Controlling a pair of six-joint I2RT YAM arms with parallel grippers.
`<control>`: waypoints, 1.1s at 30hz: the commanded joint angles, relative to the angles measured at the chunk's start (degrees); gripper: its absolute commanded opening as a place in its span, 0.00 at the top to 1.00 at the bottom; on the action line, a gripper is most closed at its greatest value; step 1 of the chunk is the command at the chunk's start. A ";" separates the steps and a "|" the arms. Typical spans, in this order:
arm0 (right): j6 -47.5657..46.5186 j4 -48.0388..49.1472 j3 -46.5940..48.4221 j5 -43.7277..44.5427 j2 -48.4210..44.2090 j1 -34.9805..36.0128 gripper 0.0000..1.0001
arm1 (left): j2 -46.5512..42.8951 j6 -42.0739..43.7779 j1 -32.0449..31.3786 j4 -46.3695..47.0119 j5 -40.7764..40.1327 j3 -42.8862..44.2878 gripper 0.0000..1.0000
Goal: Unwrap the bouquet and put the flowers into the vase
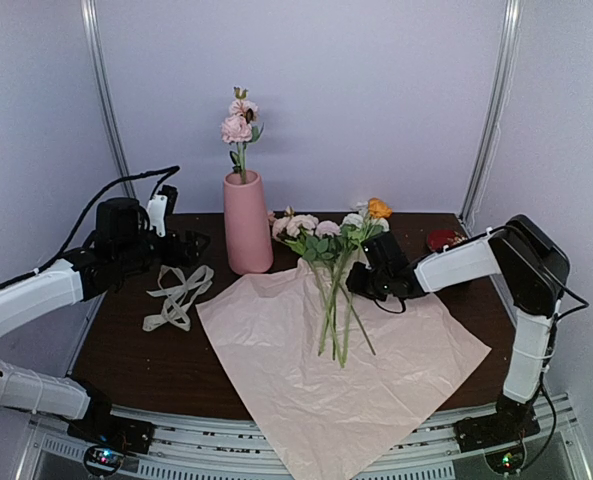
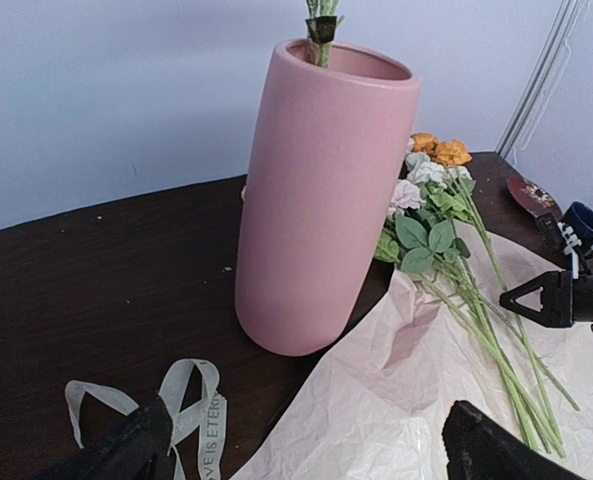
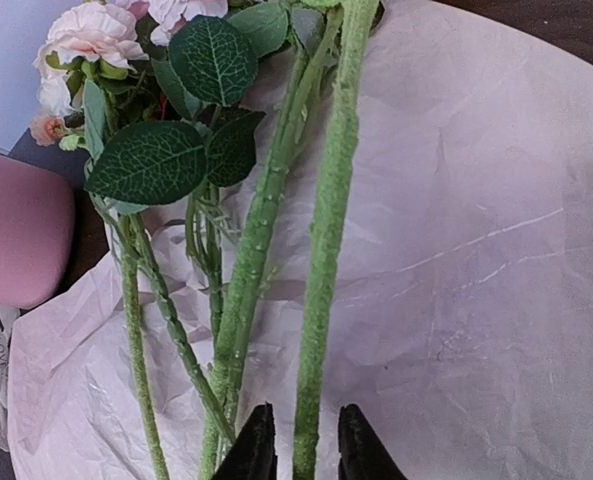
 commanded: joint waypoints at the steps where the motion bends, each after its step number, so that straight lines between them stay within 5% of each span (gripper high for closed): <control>1: 1.72 1.28 0.34 -1.84 0.62 -0.20 0.81 | -0.45 0.86 -0.25 1.92 0.52 0.69 0.03; 7: 1.67 3.98 -2.55 0.22 -4.49 -0.28 1.00 | -1.43 0.17 -0.23 1.75 0.41 0.14 0.03; 18: -5.92 9.17 -10.35 0.83 -25.99 2.21 1.00 | -6.55 -1.34 -7.25 0.74 -1.92 5.42 0.02; 23: -20.74 10.70 -12.53 9.90 -40.61 12.27 1.00 | -2.85 1.75 -20.29 -3.74 -8.48 16.27 0.02; 33: -38.00 17.43 -13.10 26.45 -48.12 34.13 1.00 | 5.55 -1.79 -24.16 11.51 14.95 26.22 0.02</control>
